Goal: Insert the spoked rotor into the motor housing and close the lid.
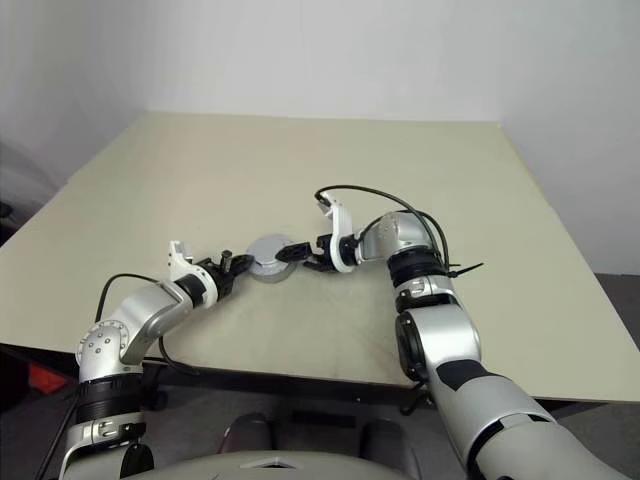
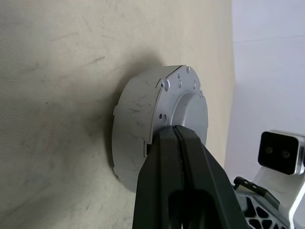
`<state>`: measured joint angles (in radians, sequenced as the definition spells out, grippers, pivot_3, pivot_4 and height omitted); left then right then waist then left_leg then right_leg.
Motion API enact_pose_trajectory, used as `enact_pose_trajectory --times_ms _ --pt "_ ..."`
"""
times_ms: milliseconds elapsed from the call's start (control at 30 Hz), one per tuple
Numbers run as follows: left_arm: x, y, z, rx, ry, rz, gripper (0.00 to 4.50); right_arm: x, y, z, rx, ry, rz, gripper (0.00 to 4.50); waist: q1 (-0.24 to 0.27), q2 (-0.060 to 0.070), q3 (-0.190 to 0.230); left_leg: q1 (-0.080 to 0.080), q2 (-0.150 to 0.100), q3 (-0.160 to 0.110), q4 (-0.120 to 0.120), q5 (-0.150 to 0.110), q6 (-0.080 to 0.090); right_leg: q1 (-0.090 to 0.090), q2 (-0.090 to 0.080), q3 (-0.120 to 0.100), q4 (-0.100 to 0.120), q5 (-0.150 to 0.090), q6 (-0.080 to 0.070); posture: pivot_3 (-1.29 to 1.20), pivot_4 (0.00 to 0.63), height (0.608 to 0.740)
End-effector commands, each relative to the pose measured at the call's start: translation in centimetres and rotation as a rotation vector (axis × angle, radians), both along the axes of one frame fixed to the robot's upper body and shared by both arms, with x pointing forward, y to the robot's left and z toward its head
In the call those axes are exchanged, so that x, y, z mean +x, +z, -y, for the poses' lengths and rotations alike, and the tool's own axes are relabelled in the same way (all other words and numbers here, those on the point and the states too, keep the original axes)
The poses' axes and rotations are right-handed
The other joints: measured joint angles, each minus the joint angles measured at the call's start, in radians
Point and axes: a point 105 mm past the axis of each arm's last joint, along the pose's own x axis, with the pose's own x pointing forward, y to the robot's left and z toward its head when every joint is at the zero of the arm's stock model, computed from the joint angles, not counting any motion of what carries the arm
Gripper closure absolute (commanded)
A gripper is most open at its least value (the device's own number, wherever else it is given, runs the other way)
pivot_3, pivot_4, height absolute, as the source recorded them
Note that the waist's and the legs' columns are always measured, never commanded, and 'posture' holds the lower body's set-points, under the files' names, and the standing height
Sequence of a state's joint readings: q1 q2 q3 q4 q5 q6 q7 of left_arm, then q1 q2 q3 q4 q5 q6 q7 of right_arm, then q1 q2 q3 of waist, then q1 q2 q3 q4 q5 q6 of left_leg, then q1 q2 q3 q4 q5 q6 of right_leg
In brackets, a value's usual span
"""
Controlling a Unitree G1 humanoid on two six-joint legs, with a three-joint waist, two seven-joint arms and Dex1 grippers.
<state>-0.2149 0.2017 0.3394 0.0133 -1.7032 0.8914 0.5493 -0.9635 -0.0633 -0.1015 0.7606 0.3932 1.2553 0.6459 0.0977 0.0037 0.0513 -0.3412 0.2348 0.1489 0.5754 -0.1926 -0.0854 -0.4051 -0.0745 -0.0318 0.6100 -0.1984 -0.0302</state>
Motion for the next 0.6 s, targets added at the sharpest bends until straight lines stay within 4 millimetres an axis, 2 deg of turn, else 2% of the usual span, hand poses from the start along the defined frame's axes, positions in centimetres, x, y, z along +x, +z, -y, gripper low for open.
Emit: enact_pose_trajectory --times_ms 33,167,333,533,600 --pt "-0.4 -0.5 0.1 0.034 -0.013 -0.015 4.50 0.8 1.3 -0.7 0.043 -0.036 0.042 0.02 0.000 0.000 0.000 0.000 0.000 0.000 0.000 0.000 0.000 0.000 0.000 0.000 0.000 0.000 0.000 0.00 0.000 0.740" --pt "-0.5 -0.5 0.1 0.039 -0.013 -0.016 4.50 1.6 1.2 -1.5 0.056 -0.102 0.046 0.02 -0.001 0.000 0.000 0.001 0.000 0.000 0.000 0.000 -0.001 0.000 0.000 0.000 0.001 -0.001 0.001 0.00 0.000 0.740" --pt "-0.6 -0.5 0.0 0.047 -0.013 -0.018 4.50 1.3 1.6 -2.9 0.086 -0.104 0.034 0.02 -0.002 0.000 0.000 0.002 0.000 0.000 0.000 0.001 -0.001 0.000 0.000 0.000 0.003 -0.003 0.005 0.00 0.000 0.740" --pt "-0.7 -0.6 -0.1 0.053 -0.013 -0.020 4.50 1.0 1.6 -3.3 0.104 -0.104 0.013 0.02 -0.003 0.000 0.000 0.004 0.000 0.000 0.000 0.001 -0.002 0.000 0.000 0.001 0.005 -0.003 0.005 0.00 0.000 0.740" --pt "-0.7 -0.6 -0.1 0.053 -0.012 -0.020 4.50 1.2 2.2 -3.4 0.146 -0.119 -0.004 0.02 -0.003 0.000 0.000 0.004 0.000 0.000 0.000 0.001 -0.002 0.000 0.000 0.001 0.005 -0.003 0.005 0.00 0.000 0.740"
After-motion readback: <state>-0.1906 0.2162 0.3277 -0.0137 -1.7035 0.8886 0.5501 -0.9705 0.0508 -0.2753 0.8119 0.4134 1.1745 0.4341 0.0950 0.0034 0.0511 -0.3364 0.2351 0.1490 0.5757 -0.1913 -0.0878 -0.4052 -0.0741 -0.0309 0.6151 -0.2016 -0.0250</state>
